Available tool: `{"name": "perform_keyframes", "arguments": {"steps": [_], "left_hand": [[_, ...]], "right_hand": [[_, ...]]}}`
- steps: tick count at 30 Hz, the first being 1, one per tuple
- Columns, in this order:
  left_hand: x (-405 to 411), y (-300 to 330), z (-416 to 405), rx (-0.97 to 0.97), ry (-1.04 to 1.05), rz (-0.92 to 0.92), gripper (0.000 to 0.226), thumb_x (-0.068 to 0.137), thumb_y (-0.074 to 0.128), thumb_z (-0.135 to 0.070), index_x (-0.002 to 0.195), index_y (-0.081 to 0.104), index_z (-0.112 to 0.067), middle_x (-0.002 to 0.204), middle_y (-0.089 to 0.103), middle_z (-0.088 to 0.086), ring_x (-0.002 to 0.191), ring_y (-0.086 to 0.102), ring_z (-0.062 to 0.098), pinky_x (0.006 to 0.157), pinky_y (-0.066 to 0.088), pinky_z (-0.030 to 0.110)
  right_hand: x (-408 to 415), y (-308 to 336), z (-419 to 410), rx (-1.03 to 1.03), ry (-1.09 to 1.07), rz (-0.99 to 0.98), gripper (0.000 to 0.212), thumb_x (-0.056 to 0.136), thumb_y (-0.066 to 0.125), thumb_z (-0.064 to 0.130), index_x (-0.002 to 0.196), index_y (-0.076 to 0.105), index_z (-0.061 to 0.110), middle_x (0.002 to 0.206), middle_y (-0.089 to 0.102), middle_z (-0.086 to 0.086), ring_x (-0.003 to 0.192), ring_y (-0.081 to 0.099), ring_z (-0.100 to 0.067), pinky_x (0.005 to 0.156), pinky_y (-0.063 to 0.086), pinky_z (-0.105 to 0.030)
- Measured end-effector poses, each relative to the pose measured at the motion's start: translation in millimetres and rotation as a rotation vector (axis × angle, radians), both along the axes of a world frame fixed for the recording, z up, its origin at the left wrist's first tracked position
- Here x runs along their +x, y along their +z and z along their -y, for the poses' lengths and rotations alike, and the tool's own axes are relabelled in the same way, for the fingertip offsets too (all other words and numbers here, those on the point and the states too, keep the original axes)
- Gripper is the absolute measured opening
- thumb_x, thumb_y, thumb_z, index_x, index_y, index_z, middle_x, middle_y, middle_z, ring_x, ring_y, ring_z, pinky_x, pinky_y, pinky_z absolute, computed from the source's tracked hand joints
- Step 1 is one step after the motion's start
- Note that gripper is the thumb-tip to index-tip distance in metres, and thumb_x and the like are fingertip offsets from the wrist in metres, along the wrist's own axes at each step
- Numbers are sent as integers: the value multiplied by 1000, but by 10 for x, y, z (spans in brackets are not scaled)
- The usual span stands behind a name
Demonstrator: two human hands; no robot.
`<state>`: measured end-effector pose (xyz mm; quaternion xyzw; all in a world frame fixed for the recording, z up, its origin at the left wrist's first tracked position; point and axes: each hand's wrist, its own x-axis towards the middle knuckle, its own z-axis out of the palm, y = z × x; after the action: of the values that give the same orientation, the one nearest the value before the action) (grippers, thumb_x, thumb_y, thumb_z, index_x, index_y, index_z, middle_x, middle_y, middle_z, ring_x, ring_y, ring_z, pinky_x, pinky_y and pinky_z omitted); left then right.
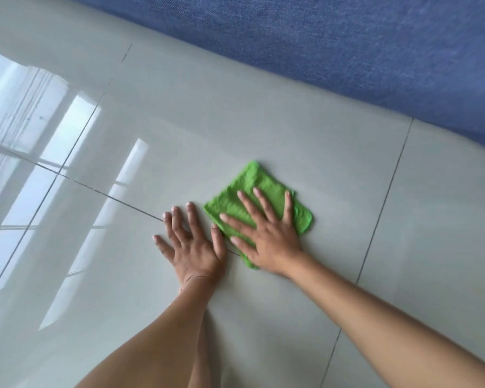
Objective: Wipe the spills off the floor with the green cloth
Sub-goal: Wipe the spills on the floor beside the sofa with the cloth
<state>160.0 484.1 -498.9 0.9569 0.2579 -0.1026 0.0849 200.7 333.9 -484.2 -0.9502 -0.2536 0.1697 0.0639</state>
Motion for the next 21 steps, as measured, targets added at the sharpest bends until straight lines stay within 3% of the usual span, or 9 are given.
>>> {"name": "perform_keyframes", "arguments": {"steps": [2, 4, 8, 10, 12, 14, 16, 18, 21], "left_hand": [[-10, 6, -5, -9, 2, 12, 72, 86, 22, -54, 150, 10, -24, 160, 10, 8, 148, -3, 21, 111, -21, 42], [-14, 16, -3, -21, 14, 15, 71, 87, 20, -55, 150, 9, -25, 160, 10, 8, 148, -3, 21, 112, -18, 45], [-14, 47, 1, -70, -9, 0, 71, 88, 17, -54, 151, 6, -24, 161, 6, 8, 148, -6, 22, 114, -16, 50], [2, 64, -17, -96, -18, -10, 70, 89, 17, -53, 152, 6, -24, 161, 4, 7, 148, -7, 22, 114, -13, 55], [18, 136, -9, -119, -8, -6, 66, 90, 22, -49, 150, 16, -22, 160, 11, 9, 148, -4, 24, 111, -12, 60], [39, 254, 64, -137, -105, 39, 56, 90, 27, -44, 138, 39, -18, 151, 30, 13, 147, 8, 26, 113, -8, 62], [25, 368, 206, -167, -294, 28, 49, 91, 33, -48, 124, 53, -18, 142, 44, 12, 146, 16, 26, 115, -8, 56], [-32, 453, 373, -161, -443, -22, 47, 89, 41, -47, 119, 55, -14, 137, 46, 11, 144, 18, 27, 117, -6, 49], [-81, 586, 544, -168, -409, -31, 36, 85, 47, -27, 114, 53, -8, 130, 46, 13, 132, 29, 31, 117, 14, 42]], "right_hand": [[-466, 66, 115, -21, -85, -32, 53, 87, 36, 60, 139, 32, 53, 157, 31, 1, 144, 28, -30, 104, 12, -76], [-815, 162, 126, -52, -203, -96, 54, 88, 33, 59, 141, 27, 52, 158, 27, 0, 144, 25, -33, 103, 12, -77], [-1042, 275, -78, -45, -464, -303, 53, 92, 16, 59, 141, -5, 58, 159, -21, 6, 148, -16, -28, 102, -13, -74], [-924, 383, -154, 29, -585, -301, 50, 94, 22, 53, 143, 12, 54, 163, -5, 2, 148, 1, -32, 107, -2, -71], [-682, 504, -85, 86, -681, -159, 48, 95, 33, 41, 142, 29, 44, 160, 17, -3, 141, 23, -34, 109, 15, -63], [-406, 563, 83, 62, -632, -114, 53, 93, 39, 32, 144, 27, 36, 159, 19, -1, 141, 23, -30, 108, 22, -58], [-158, 598, 273, 3, -548, -241, 56, 92, 42, 24, 146, 27, 29, 157, 21, 1, 141, 22, -28, 109, 25, -56], [-24, 661, 422, -73, -512, -319, 49, 90, 45, 18, 138, 43, 23, 147, 38, -2, 133, 34, -28, 105, 32, -48], [-10, 778, 509, -108, -502, -280, 36, 86, 51, 11, 117, 65, 21, 128, 57, 0, 122, 44, -26, 100, 35, -39]]}}
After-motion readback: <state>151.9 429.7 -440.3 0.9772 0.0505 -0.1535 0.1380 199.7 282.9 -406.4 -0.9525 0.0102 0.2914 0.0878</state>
